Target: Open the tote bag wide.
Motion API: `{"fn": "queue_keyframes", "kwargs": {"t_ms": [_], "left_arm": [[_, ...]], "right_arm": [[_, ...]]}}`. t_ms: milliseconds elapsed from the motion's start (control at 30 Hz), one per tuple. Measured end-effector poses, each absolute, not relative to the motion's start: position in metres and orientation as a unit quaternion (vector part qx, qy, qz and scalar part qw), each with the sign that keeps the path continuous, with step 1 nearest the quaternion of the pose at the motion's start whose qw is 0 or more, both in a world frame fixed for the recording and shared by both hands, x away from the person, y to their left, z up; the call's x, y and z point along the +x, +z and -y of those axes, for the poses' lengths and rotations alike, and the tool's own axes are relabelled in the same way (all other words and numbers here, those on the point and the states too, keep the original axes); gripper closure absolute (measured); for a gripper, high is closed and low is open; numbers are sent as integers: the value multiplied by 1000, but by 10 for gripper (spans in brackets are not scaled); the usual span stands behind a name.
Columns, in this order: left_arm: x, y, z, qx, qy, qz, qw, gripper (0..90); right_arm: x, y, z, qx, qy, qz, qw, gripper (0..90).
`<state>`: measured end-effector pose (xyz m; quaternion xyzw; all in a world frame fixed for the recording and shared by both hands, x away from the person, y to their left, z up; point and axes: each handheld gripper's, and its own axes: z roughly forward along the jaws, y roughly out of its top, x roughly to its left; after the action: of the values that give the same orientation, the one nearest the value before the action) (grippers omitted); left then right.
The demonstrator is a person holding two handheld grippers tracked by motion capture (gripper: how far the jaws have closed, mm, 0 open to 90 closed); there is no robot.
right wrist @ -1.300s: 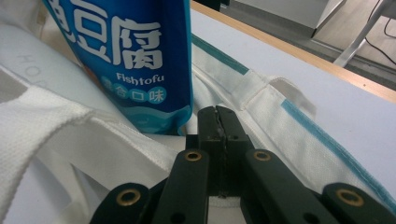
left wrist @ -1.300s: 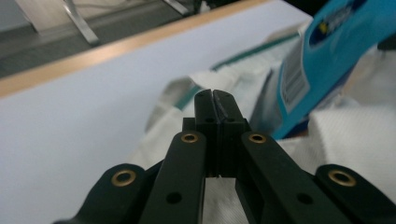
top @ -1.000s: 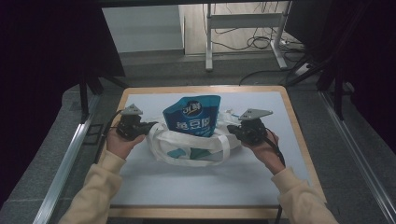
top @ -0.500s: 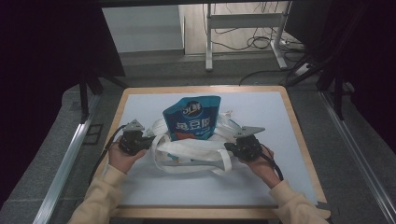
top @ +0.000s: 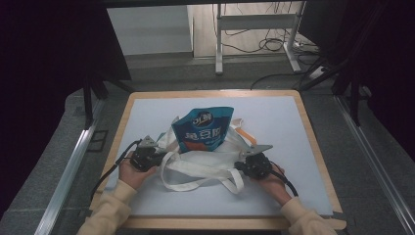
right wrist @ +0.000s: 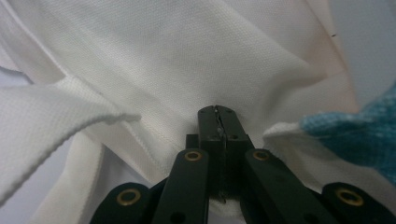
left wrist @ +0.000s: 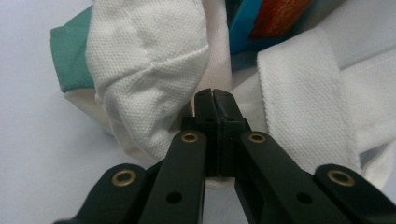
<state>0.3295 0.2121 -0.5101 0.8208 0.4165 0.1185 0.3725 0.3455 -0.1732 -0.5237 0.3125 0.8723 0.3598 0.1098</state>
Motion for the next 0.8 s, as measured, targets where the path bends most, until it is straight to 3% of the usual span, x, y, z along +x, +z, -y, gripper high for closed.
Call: {"fn": "queue_keyframes", "kwargs": {"t_ms": [333,533,800], "left_arm": [[329,-500,-218,804,126,-420,401,900],[330,-469,-219,799,160,-408,411,900],[366,-446,-213,798,140,-414,414,900]], "right_arm": [[349,-502,175,315,396,-854,122,889],[351,-470,164,305,432,-837,141,889],[348,-455,123,264,450,-844,129,889]]}}
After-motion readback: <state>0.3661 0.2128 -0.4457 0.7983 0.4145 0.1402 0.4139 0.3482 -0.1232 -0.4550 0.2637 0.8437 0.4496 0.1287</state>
